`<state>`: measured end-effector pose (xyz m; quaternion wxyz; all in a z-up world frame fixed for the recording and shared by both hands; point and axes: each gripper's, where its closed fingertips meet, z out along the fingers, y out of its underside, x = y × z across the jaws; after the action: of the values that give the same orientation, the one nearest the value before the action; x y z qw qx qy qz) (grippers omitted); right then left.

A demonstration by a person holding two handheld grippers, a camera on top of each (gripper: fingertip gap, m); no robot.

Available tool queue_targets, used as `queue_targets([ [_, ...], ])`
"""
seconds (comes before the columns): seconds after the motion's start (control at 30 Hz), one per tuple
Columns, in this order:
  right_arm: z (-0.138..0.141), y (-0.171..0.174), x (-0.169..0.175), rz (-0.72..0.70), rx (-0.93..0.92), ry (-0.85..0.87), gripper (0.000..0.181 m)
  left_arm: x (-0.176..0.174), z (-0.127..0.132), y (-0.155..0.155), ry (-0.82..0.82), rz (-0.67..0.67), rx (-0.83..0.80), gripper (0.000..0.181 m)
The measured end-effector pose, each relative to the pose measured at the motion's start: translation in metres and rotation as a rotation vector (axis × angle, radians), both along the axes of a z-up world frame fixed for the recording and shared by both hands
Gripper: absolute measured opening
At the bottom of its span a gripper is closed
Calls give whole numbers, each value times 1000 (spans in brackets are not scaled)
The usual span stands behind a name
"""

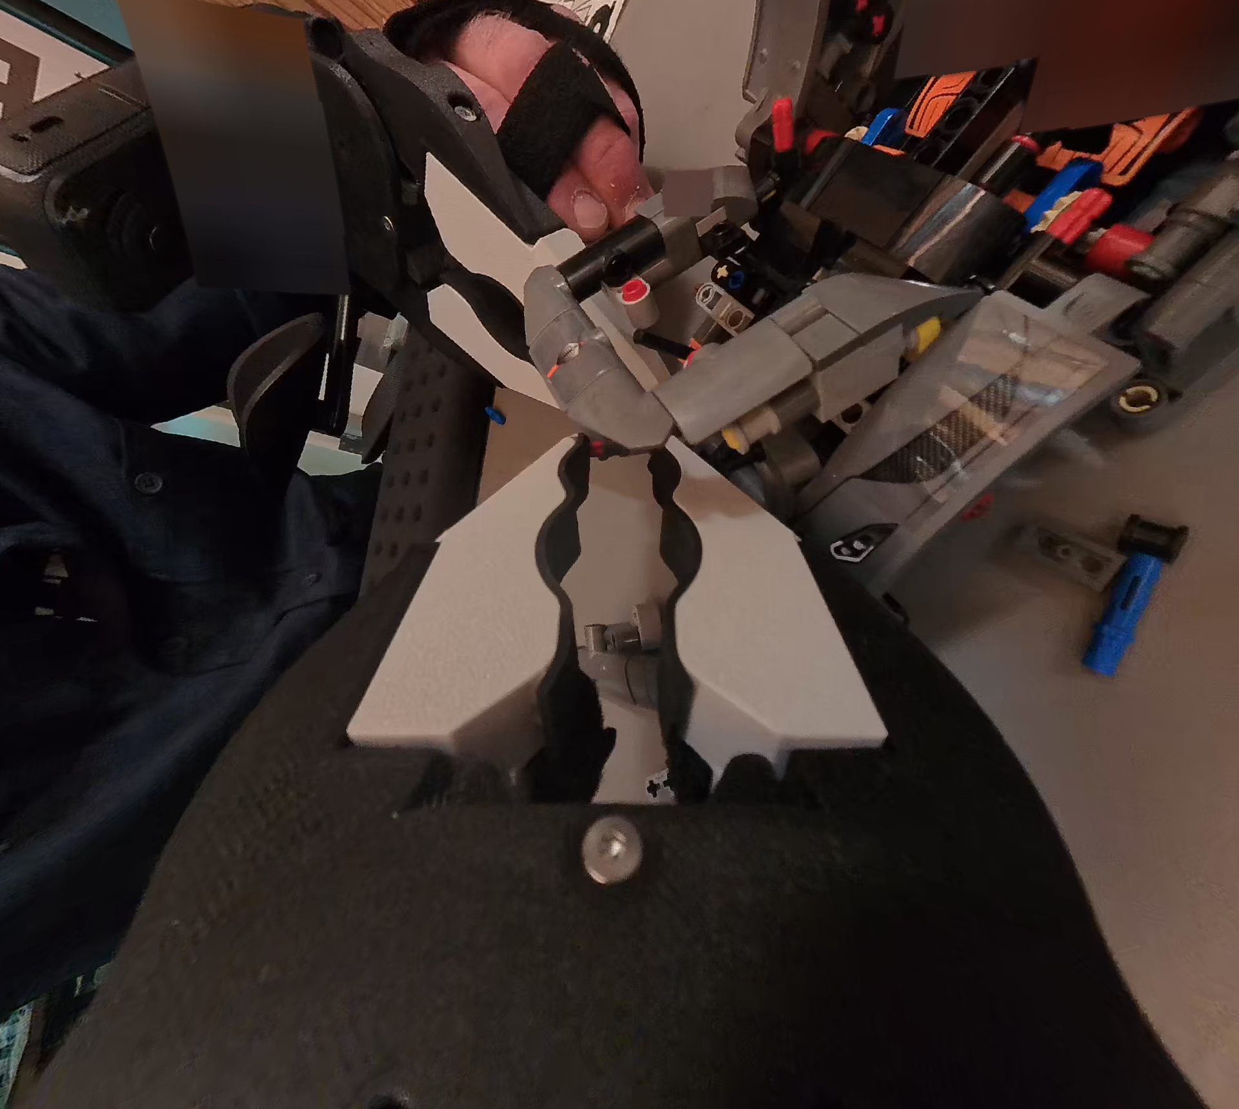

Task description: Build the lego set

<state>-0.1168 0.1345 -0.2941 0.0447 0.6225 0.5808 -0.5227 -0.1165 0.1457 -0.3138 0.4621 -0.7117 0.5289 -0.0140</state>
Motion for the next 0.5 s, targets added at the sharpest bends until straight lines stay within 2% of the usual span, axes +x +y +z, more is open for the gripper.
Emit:
queue_targets([
  [0.5, 0, 1, -3, -19, 6, -7, 16, -2, 0, 0, -65, 9, -61, 4],
])
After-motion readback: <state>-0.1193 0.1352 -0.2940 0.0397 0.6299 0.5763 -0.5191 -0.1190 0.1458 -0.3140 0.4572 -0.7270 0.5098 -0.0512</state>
